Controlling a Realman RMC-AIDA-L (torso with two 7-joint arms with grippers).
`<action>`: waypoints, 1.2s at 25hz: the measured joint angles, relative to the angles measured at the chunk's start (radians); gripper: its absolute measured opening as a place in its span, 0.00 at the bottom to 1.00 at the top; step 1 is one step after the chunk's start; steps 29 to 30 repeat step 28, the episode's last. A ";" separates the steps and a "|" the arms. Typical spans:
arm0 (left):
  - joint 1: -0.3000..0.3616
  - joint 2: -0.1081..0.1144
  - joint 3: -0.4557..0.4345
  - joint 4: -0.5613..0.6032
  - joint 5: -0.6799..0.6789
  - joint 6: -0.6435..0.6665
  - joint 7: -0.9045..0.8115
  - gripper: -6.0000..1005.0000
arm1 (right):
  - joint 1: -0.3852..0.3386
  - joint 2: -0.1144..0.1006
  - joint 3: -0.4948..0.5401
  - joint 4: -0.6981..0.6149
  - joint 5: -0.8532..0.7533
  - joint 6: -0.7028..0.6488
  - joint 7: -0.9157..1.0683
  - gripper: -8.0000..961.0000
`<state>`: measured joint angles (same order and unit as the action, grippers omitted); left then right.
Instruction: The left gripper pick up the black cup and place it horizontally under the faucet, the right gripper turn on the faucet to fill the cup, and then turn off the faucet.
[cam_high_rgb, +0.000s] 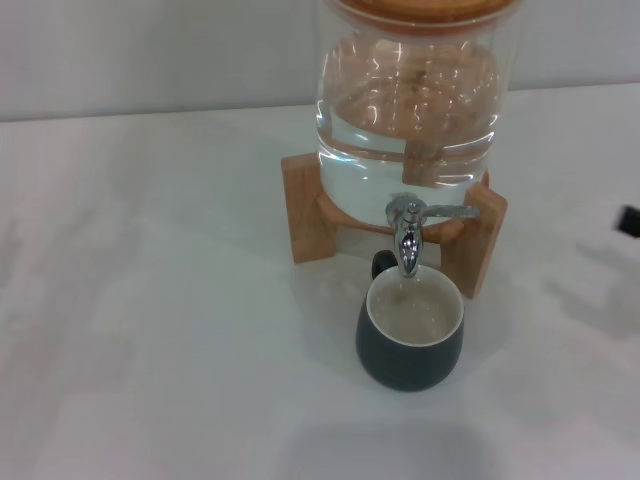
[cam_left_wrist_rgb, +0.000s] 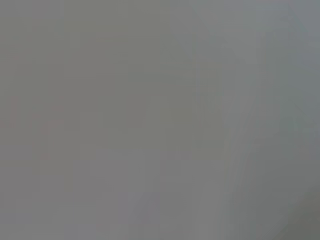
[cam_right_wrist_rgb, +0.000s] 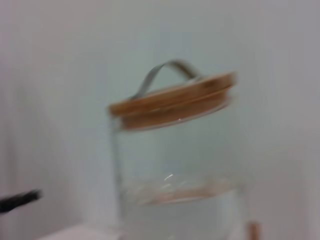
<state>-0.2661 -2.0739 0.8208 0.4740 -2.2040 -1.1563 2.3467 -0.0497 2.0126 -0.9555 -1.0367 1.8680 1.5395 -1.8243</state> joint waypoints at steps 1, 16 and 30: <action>-0.002 0.000 -0.011 0.000 -0.001 0.000 0.001 0.52 | 0.003 0.000 0.030 0.067 0.028 0.021 -0.051 0.80; -0.022 0.000 -0.111 -0.026 -0.033 0.000 0.019 0.52 | 0.061 -0.001 0.264 0.747 0.237 0.150 -0.571 0.80; -0.052 -0.006 -0.109 -0.076 -0.093 -0.036 0.038 0.52 | 0.057 -0.005 0.377 0.775 0.240 0.146 -0.609 0.80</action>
